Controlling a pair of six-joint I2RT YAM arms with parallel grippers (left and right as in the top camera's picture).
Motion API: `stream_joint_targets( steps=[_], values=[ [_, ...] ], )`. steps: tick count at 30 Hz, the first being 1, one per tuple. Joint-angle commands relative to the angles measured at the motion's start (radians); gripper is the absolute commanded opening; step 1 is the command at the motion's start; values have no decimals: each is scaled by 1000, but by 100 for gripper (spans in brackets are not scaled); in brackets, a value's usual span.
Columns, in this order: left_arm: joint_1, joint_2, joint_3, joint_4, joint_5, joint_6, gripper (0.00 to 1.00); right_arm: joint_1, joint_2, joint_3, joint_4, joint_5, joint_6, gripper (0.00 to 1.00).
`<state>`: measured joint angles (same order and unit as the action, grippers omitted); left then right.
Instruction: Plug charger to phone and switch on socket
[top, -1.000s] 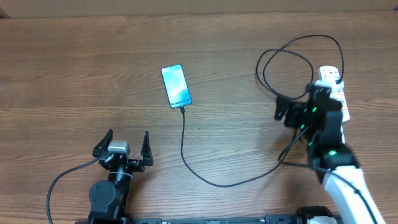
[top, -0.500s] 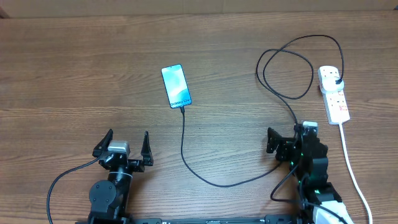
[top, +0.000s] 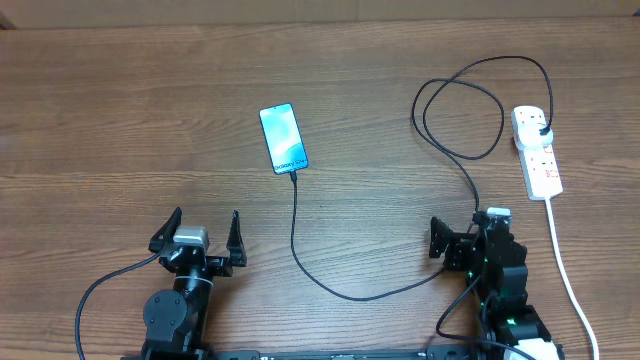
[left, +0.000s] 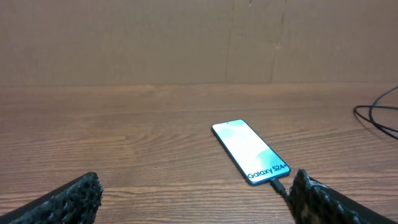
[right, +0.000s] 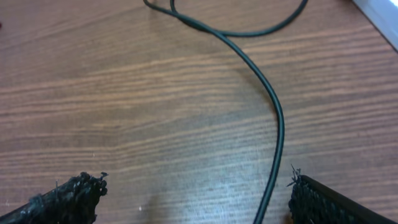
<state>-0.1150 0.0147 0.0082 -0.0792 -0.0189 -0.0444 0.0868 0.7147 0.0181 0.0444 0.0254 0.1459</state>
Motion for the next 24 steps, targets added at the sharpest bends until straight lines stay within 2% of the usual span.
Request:
stream_joint_targets(
  steps=[1, 7, 24],
  values=[
    [4, -11, -3, 1, 9, 15, 100, 5, -46, -11, -30, -5, 6, 100],
    [4, -11, -3, 2, 9, 15, 99, 5, -157, -11, -127, -5, 6, 100],
    [4, -11, -3, 1, 9, 15, 100, 5, -366, -11, -130, -39, 10, 100]
  ],
)
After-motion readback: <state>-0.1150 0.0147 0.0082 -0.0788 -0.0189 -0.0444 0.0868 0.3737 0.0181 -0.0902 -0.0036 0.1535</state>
